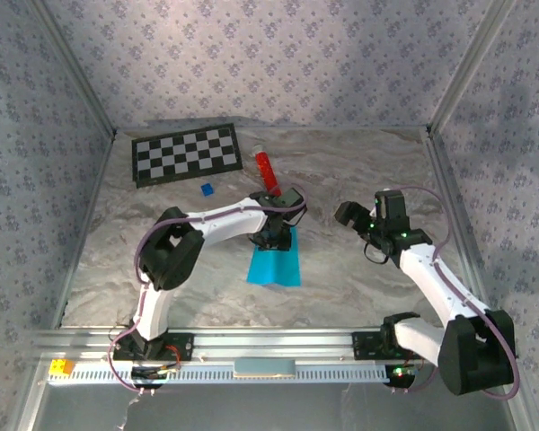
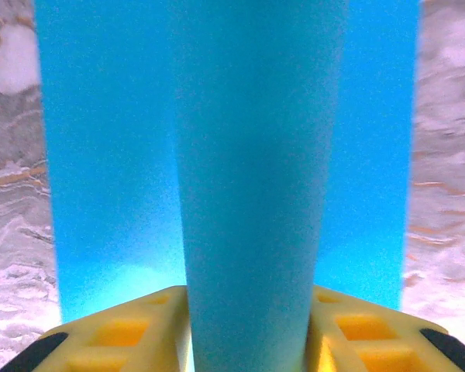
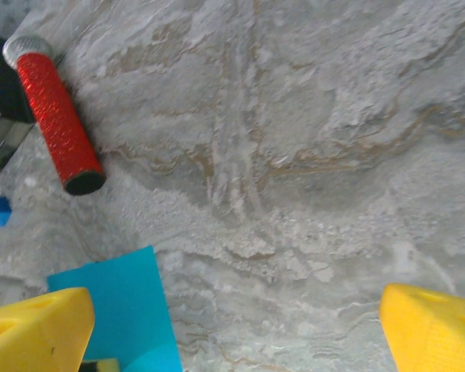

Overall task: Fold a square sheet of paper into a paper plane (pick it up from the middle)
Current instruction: First fold the square sheet of paper in half at the center of the table.

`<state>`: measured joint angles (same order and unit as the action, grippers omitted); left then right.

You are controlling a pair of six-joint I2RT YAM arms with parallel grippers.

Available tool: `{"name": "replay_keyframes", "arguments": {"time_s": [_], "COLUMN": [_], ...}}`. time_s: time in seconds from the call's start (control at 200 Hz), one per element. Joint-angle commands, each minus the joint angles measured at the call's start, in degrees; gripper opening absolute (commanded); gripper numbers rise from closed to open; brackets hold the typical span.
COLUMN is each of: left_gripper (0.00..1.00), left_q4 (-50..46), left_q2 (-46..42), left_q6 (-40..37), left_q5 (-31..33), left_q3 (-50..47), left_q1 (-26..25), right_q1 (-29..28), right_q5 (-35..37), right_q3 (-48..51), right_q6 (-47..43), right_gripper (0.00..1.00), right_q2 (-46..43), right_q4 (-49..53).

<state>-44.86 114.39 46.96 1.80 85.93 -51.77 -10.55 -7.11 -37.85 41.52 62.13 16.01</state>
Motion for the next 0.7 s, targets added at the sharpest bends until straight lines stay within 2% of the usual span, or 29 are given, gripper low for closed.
{"name": "replay_keyframes", "arguments": {"time_s": [0.0, 0.135, 0.385, 0.51, 0.695], "left_gripper": [0.38, 0.38, 0.39, 0.39, 0.39], "left_q4": [2.22, 7.00, 16.59, 25.67, 37.24], "left_q2": [-4.17, -6.41, -7.95, -8.52, -8.66], "left_q6": [-1.48, -2.22, -0.50, 2.95, 8.67], "left_q5": [0.16, -4.17, -15.85, -22.74, -28.79], "left_q3": [-0.52, -1.58, -4.90, -9.52, -16.03], "left_q1": [-0.35, -0.20, 2.03, 3.85, 5.76], "right_q1": [0.59, 0.96, 1.74, 2.02, 2.49], "right_q5": [6.75, 6.59, 1.55, -2.29, -9.93], "right_q3": [-0.51, -0.83, -0.66, -0.38, -0.04], "right_q6": [4.44, 4.46, 2.53, 1.57, 0.22], "right_gripper": [0.95, 0.94, 0.95, 0.95, 0.95], "right_q2": [-0.52, -0.30, 0.09, 0.51, 2.31], "right_q4": [4.59, 5.26, 4.29, 2.58, -0.30]}}
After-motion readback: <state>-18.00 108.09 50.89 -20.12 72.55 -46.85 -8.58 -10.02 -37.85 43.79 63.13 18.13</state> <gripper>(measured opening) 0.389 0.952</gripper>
